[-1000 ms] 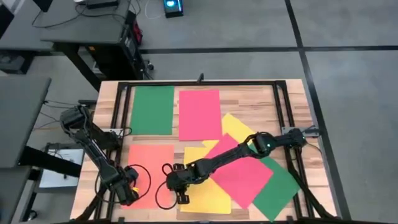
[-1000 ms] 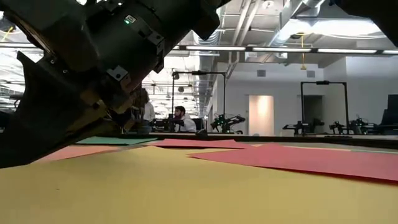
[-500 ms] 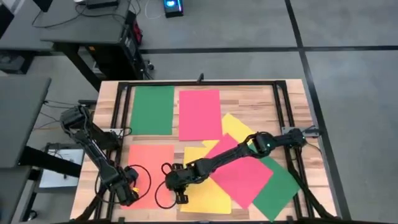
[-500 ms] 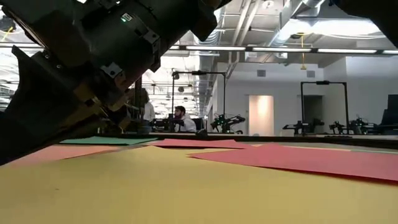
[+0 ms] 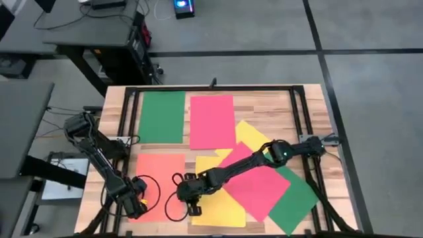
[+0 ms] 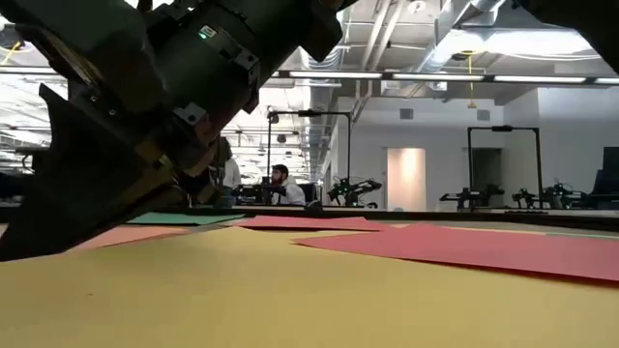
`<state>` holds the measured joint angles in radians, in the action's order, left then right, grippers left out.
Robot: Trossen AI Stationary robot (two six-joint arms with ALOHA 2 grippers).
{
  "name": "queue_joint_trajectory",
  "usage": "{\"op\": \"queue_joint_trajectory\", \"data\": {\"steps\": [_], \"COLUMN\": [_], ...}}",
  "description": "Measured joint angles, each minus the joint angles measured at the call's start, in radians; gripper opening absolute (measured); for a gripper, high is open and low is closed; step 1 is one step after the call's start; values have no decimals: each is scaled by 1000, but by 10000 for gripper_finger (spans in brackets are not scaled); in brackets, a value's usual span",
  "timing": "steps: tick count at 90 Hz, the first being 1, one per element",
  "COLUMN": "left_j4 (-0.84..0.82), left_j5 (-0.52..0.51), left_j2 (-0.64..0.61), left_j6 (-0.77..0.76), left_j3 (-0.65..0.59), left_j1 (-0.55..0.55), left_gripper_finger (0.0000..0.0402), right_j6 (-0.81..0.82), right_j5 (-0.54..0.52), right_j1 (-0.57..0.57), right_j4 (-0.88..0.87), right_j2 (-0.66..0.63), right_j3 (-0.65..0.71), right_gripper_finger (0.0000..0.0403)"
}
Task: Organize paper
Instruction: Stack the orange paper on top of the orange paper
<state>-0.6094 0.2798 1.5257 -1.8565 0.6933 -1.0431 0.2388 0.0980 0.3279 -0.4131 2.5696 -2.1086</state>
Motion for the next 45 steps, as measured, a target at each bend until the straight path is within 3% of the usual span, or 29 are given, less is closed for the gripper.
{"op": "queue_joint_trajectory", "data": {"steps": [45], "left_j4": [16], "left_j5": [3], "left_j2": [0], "left_j6": [16], "left_j3": [-1], "left_j1": [13], "left_gripper_finger": [0], "right_j6": [26], "right_j5": [17], "right_j1": [-5], "right_j4": [80], "right_j2": [38], "right_j3": [-11], "right_gripper_finger": [0]}}
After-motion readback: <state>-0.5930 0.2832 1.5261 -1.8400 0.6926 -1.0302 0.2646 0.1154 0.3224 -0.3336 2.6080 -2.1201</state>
